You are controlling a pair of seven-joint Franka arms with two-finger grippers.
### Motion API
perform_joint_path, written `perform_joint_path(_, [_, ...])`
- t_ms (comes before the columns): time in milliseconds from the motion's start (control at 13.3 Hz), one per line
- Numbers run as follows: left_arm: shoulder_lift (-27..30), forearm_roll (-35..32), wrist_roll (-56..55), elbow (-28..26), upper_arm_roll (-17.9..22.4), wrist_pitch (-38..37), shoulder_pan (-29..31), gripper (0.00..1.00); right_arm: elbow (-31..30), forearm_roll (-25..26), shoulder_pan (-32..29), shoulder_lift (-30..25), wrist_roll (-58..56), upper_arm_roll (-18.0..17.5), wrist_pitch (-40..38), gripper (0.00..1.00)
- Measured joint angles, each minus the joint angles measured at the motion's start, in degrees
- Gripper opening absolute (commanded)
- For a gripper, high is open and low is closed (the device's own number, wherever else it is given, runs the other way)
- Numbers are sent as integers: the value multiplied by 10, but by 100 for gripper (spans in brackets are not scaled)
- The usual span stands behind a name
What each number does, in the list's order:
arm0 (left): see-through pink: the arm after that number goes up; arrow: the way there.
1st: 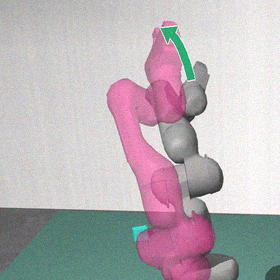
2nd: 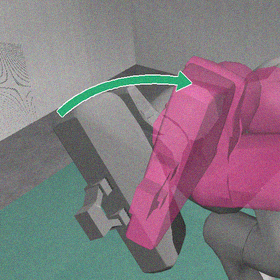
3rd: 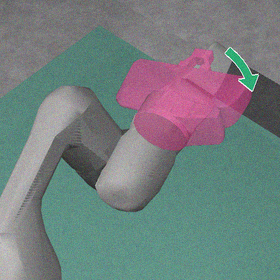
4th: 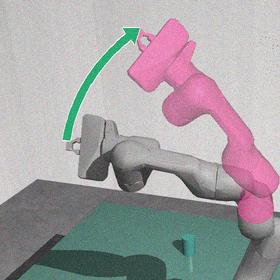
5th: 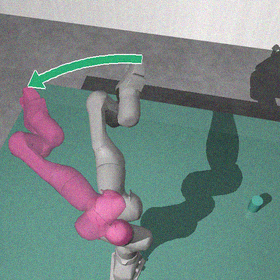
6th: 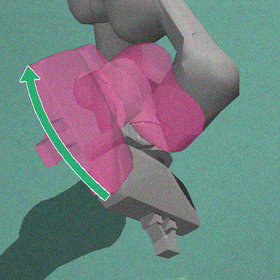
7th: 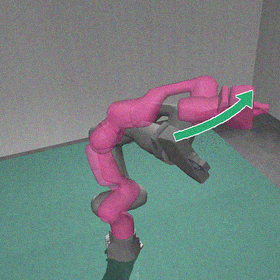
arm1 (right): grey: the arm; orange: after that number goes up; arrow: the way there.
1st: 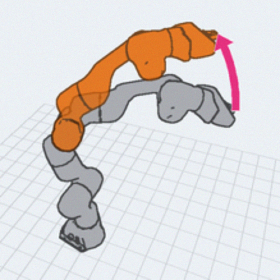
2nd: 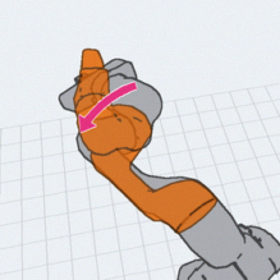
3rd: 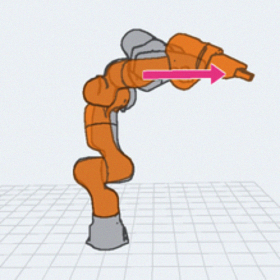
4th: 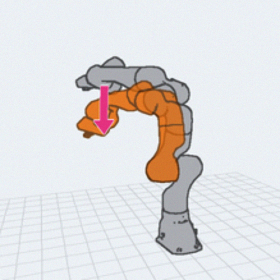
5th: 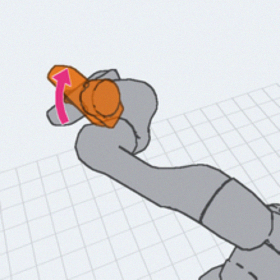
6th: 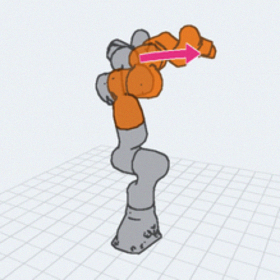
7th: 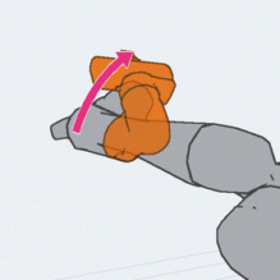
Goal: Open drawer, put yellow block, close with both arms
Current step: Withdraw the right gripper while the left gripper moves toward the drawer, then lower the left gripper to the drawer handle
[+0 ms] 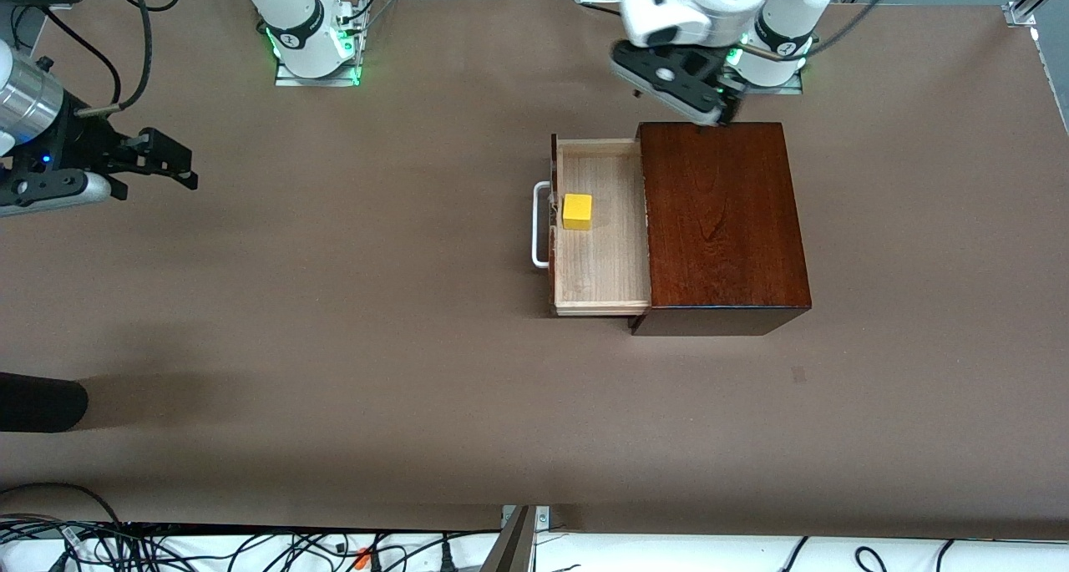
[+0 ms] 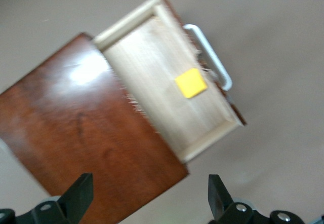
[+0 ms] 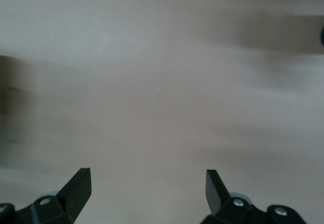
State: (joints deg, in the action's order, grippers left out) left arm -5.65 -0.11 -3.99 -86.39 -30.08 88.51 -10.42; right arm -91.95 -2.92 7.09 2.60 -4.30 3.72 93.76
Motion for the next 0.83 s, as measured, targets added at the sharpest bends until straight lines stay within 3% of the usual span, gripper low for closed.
perform_joint_path(151, [-25,0,1,-1,-28,40,-14,100,1,2,1,3,3,-1,5,100])
perform_joint_path(301, [-64,-7,22,-1,-31,85,-45,100,12,4,1,2,4,-4,8,100])
perform_joint_path(828, [-190,-125,202,0,-31,179,-127,100,26,5,1,-1,7,-2,4,100])
